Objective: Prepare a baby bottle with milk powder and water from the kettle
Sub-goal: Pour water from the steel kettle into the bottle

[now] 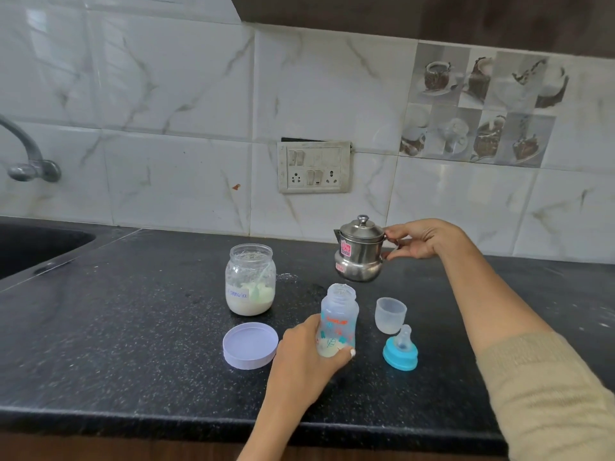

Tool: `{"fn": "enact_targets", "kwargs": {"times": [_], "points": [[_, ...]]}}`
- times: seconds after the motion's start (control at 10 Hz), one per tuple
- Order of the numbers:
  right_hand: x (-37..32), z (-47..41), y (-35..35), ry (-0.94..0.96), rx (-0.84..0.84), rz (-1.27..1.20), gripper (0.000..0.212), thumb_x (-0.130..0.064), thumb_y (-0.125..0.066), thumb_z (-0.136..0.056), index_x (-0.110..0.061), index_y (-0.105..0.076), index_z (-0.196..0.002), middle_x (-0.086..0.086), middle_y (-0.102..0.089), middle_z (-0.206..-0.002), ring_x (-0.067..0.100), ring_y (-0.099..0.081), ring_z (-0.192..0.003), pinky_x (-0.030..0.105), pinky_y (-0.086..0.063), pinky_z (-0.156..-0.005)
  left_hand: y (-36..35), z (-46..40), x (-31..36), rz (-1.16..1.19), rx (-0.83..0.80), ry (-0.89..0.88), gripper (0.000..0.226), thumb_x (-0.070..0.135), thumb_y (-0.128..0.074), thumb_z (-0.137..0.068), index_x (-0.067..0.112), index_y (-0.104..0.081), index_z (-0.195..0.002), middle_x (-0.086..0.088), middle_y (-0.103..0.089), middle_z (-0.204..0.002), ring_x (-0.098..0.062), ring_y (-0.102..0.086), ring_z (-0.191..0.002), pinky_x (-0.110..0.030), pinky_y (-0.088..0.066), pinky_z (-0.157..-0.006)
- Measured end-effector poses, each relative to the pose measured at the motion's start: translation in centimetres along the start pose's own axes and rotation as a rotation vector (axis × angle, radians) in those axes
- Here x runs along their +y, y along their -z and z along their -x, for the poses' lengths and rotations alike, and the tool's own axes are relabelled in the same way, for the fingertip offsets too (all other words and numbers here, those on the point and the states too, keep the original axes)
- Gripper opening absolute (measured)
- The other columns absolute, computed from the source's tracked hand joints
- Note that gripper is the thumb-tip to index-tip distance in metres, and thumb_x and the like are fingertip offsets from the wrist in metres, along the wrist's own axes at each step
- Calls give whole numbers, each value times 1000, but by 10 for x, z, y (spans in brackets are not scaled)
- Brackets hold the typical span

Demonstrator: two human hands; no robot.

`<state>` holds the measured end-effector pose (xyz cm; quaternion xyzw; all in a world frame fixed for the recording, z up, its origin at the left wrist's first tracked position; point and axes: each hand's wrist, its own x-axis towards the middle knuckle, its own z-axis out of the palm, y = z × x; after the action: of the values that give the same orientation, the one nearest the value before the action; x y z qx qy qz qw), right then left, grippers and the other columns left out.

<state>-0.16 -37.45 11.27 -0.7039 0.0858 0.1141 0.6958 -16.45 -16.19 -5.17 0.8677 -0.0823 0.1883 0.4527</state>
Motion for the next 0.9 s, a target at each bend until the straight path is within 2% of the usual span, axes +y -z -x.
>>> {"fn": "enact_targets", "kwargs": {"times": [0.1,0.2,0.4,0.5,0.6,0.8,0.9], "points": [[-9,30,7,18,-8,52,29,5,-50,-91,0,-58,-119,13,-47,-97,44,-47,-123,52,-37,-104,1,1,3,-26,3,31,63,47,-73,-70,24,-49,-124,6,-59,-125,-9,-56,-111,-19,-45,-86],[-11,64,12,25,-12,66,32,2,-48,-93,-3,-55,-124,12,-45,-93,47,-44,-125,49,-32,-109,5,6,10,-44,21,35,61,44,-74,-70,19,-52,-121,1,-61,-122,-13,-57,-109,-24,-46,-86],[-7,105,14,39,8,117,29,1,-49,-94,-3,-57,-122,12,-44,-96,46,-46,-124,49,-34,-108,9,1,12,-80,85,72,55,43,-74,-70,14,-56,-113,-5,-64,-115,-21,-60,-103,-33,-51,-82],[-1,121,17,31,20,139,16,0,-49,-94,-1,-61,-104,12,-44,-96,46,-47,-123,50,-34,-108,8,3,12,-101,88,67,56,45,-74,-70,13,-56,-113,-6,-64,-115,-21,-61,-102,-27,-46,-76],[5,129,20,23,29,154,13,1,-49,-93,0,-62,-95,14,-44,-101,45,-46,-124,51,-35,-108,9,3,13,-91,79,73,59,46,-74,-70,13,-55,-115,-6,-64,-116,-21,-60,-103,-25,-44,-75],[16,132,20,-27,-4,227,15,3,-53,-91,1,-65,-98,16,-40,-128,47,-50,-119,50,-40,-105,10,4,14,-74,56,81,61,44,-74,-70,13,-54,-118,-6,-63,-118,-21,-60,-105,-27,-46,-81],[19,129,18,-42,-21,253,16,3,-53,-90,0,-66,-99,17,-38,-128,47,-52,-117,50,-42,-101,9,4,12,-72,62,76,61,43,-75,-70,12,-54,-118,-6,-63,-118,-21,-60,-106,-28,-46,-81]]}}
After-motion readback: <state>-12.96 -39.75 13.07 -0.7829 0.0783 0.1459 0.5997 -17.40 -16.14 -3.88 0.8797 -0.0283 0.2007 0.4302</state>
